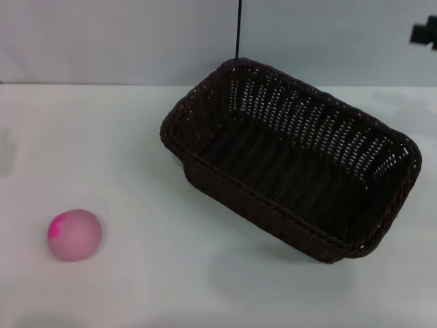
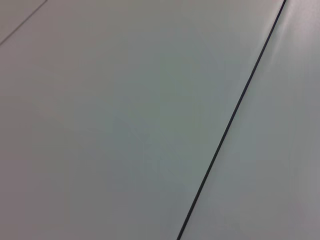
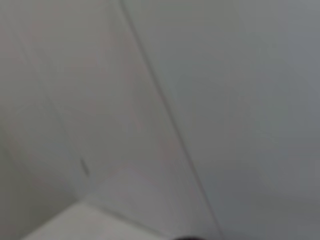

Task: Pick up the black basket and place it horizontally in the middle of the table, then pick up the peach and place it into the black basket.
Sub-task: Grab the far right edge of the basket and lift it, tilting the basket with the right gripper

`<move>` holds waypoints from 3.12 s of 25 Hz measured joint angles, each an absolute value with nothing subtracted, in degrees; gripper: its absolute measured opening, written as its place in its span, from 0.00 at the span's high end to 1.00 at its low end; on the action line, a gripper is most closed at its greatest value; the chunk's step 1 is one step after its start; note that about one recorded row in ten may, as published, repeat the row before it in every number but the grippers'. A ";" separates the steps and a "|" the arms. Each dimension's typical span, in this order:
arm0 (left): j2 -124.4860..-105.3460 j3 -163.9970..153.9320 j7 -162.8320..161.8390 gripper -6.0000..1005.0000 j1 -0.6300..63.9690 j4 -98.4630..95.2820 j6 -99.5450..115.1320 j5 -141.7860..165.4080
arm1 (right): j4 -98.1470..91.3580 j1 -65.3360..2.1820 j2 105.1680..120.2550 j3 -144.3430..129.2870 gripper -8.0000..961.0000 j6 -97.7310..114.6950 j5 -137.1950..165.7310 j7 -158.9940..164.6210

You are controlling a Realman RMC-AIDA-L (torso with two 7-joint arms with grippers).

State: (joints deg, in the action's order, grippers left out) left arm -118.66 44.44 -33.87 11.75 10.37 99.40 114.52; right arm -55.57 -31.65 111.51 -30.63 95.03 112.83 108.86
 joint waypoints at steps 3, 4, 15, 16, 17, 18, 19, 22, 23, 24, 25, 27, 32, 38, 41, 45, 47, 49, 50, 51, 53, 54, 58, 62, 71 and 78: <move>-118.65 43.88 -33.89 0.19 11.71 10.37 99.40 114.51 | -57.15 -36.29 109.80 -30.32 0.32 97.78 120.78 113.59; -118.65 43.67 -33.89 0.19 11.71 10.37 99.40 114.51 | -57.57 -37.78 109.28 -30.24 0.30 98.46 123.15 114.57; -118.72 41.33 -33.93 0.19 11.74 10.46 99.31 114.52 | -58.64 -48.98 108.40 -41.18 0.15 103.25 148.43 120.54; -118.76 41.27 -33.93 0.19 11.67 10.52 99.30 114.51 | -58.69 -48.90 108.56 -42.42 0.15 102.73 148.58 120.76; -118.76 41.27 -33.93 0.19 11.67 10.52 99.30 114.51 | -58.70 -48.82 108.75 -43.71 0.14 102.12 148.74 120.94; -118.76 41.27 -33.93 0.19 11.67 10.52 99.30 114.51 | -58.68 -48.71 109.00 -44.81 0.14 101.35 148.84 121.04; -118.82 41.04 -33.93 0.19 11.65 10.71 99.29 114.52 | -58.63 -48.67 109.20 -45.21 0.14 100.97 148.96 121.07; -118.83 40.94 -33.93 0.19 11.61 10.84 99.28 114.52 | -58.46 -48.51 110.04 -46.23 0.14 99.91 149.98 121.21; -118.83 40.91 -33.93 0.19 11.58 10.91 99.26 114.50 | -58.41 -48.46 110.30 -46.43 0.14 99.67 150.48 121.23; -118.83 40.91 -33.93 0.19 11.58 10.91 99.26 114.50 | -58.39 -48.37 110.71 -46.63 0.14 99.37 151.23 121.24; -118.79 40.89 -33.93 0.19 11.59 11.00 99.23 114.50 | -58.38 -48.28 111.24 -46.76 0.14 98.87 152.18 121.25; -118.78 40.87 -33.93 0.19 11.66 11.00 99.13 114.50 | -58.32 -48.04 112.14 -46.87 0.14 97.84 153.55 121.23; -118.75 40.87 -33.93 0.20 12.06 10.99 98.65 114.51 | -57.46 -47.05 113.96 -47.62 0.14 94.68 154.61 120.50; -118.74 40.86 -33.92 0.20 12.30 10.98 98.26 114.52 | -55.27 -46.67 114.67 -48.97 0.15 93.15 154.69 120.26; -118.74 40.78 -33.90 0.20 12.46 10.98 97.99 114.52 | -54.60 -46.21 114.94 -50.11 0.15 92.86 154.77 120.24; -118.74 40.74 -33.91 0.20 12.47 10.98 97.80 114.52 | -55.05 -45.07 115.18 -52.41 0.22 92.36 154.82 120.19; -118.73 40.68 -33.91 0.20 12.48 10.98 97.65 114.52 | -55.41 -44.62 115.23 -52.79 0.26 92.16 154.82 120.18; -118.74 40.32 -33.91 0.20 12.48 11.04 97.63 114.52 | -55.59 -44.42 115.24 -52.59 0.33 92.14 154.83 120.17; -118.74 40.32 -33.91 0.20 12.48 11.04 97.63 114.52 | -55.66 -44.27 115.24 -52.46 0.38 92.13 154.82 120.17; -118.74 40.32 -33.91 0.20 12.48 11.04 97.63 114.52 | -55.92 -44.06 115.24 -52.38 0.43 92.13 154.73 120.17; -118.74 39.88 -33.92 0.20 12.42 11.07 97.66 114.52 | -56.54 -43.61 115.25 -52.31 0.53 92.12 154.55 120.16; -118.74 39.88 -33.92 0.20 12.42 11.07 97.66 114.52 | -57.06 -43.27 115.34 -52.27 0.55 92.12 154.43 120.16; -118.74 39.63 -33.92 0.20 12.27 11.11 97.84 114.54 | -58.81 -42.18 115.92 -52.13 0.60 92.08 154.09 120.14; -118.74 39.03 -33.93 0.21 12.30 11.17 97.74 114.58 | -60.58 -40.50 116.14 -51.84 0.64 91.86 151.26 119.74; -118.83 38.36 -33.86 0.21 12.67 11.95 97.64 114.61 | -61.15 -36.37 114.80 -49.25 0.71 91.80 139.60 117.43; -118.83 38.29 -33.73 0.21 13.08 12.63 97.64 114.61 | -58.96 -34.37 114.45 -44.26 0.78 92.40 133.74 113.50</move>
State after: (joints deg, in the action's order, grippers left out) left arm -118.83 38.29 -33.73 13.08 12.63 97.64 114.61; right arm -58.96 -34.37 114.45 -44.26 92.40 133.74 113.50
